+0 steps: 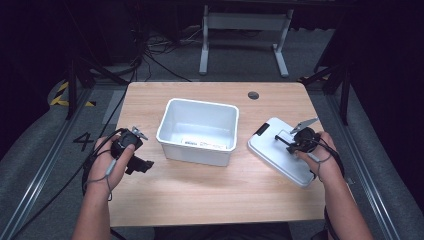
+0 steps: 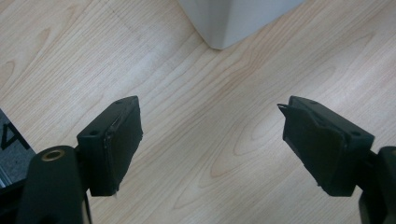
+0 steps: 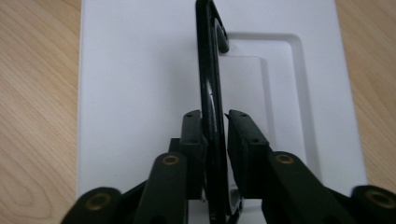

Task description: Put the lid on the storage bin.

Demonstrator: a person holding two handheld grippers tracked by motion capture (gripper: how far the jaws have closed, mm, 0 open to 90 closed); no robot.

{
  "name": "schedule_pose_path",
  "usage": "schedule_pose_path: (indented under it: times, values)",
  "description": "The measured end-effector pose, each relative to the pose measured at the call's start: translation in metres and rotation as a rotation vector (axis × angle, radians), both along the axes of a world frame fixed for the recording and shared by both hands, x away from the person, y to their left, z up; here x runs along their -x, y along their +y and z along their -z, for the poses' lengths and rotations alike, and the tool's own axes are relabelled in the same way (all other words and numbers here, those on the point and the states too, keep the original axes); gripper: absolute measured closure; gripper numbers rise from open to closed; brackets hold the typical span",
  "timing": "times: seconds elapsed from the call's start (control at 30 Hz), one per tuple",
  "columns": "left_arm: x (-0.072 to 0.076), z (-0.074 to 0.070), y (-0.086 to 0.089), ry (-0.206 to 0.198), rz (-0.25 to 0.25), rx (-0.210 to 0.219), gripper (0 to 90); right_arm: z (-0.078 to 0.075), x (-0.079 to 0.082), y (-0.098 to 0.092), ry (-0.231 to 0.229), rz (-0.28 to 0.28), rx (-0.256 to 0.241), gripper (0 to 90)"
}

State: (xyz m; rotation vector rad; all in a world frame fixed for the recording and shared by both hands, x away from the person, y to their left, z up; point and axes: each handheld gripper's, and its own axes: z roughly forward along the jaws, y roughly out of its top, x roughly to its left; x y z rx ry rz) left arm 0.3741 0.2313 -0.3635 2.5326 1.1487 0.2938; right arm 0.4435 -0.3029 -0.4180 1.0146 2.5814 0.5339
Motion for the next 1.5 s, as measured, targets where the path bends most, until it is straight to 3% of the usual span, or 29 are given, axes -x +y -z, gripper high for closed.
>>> schedule_pose_path:
  times: [0.1,0.4,0.47,0.7,0.83,1.03,1.5]
  values:
    - [0.0,0.0,0.0,0.001,-0.001,0.011,20.3,-0.004,0.0,-0.002,-0.05,-0.018,0.038,83.7]
    - [0.0,-0.001,0.003,-0.006,-0.012,0.016,20.4,-0.013,-0.001,-0.006,-0.066,-0.019,0.038,84.1]
    - [-0.001,-0.001,0.004,-0.006,-0.011,0.017,20.4,-0.02,-0.001,-0.006,-0.075,-0.013,0.017,84.0]
    - [-0.001,-0.002,0.003,-0.009,-0.004,0.018,20.4,-0.05,0.0,-0.005,-0.087,-0.024,0.01,84.1]
    - [-0.001,-0.002,0.003,-0.011,-0.006,0.023,20.4,-0.066,0.001,-0.004,-0.083,-0.023,-0.026,84.1]
    - [-0.003,-0.003,0.003,-0.012,0.01,0.028,20.3,-0.088,0.003,0.003,-0.091,-0.034,-0.013,84.1]
    - [-0.002,-0.007,0.009,-0.021,0.017,0.046,19.9,-0.131,0.006,0.018,-0.129,-0.09,-0.054,84.2]
